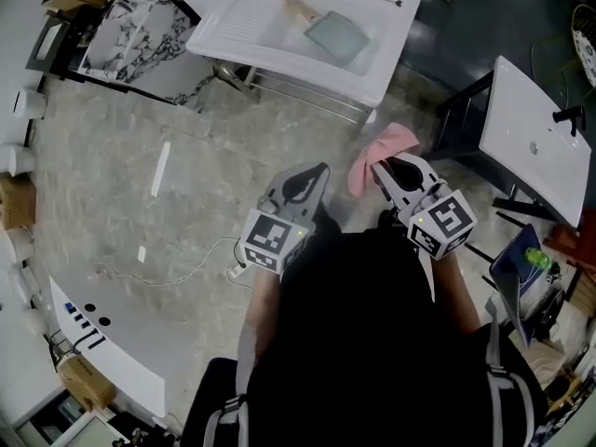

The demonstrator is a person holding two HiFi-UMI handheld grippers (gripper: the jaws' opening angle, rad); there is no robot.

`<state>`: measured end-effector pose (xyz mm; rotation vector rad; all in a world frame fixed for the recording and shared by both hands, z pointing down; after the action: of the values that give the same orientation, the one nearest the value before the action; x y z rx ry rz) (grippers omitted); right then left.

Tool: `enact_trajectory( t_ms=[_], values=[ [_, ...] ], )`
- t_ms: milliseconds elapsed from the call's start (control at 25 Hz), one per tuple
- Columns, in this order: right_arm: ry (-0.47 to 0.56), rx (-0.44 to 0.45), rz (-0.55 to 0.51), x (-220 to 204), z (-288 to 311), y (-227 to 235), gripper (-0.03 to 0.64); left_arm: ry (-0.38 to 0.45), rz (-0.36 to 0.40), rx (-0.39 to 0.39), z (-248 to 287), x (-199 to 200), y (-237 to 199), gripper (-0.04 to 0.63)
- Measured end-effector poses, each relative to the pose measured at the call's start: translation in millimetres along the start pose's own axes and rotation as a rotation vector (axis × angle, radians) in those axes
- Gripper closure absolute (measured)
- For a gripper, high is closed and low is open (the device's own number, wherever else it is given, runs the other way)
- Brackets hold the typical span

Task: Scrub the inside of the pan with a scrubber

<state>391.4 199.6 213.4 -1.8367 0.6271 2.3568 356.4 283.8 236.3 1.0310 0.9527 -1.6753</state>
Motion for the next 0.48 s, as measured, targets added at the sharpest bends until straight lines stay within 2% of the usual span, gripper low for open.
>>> enact_trajectory(
  t_ms=[120, 320, 480],
  values=[
    [0.040, -0.013, 0.004, 7.0, 33.9, -11.3, 0.580, -0.005, 0.018, -0.019, -15.8, 1.6, -34.7, 0.562],
    [0.021, -0.067, 0.010, 12.3, 69.2, -16.3, 0.579, -0.032, 0.009, -0.073, -27.7, -0.6, -70.6, 0.563],
    [0.019, -0.070, 0.039, 10.0, 85.0, -17.9, 0.580, 0.001, 0.002, -0.105, -24.9, 1.2, -91.0, 0.563]
  ],
)
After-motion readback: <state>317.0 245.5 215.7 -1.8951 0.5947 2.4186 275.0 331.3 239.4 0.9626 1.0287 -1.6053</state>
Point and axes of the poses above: the fingertips, and each gripper's own axes: z forward along the fingers, y to its right, x out of its top, the point moved 1 cm from there along -z, backward along the fingers, and after that the axes turned 3 degrees about x, right-handed, at the moved point
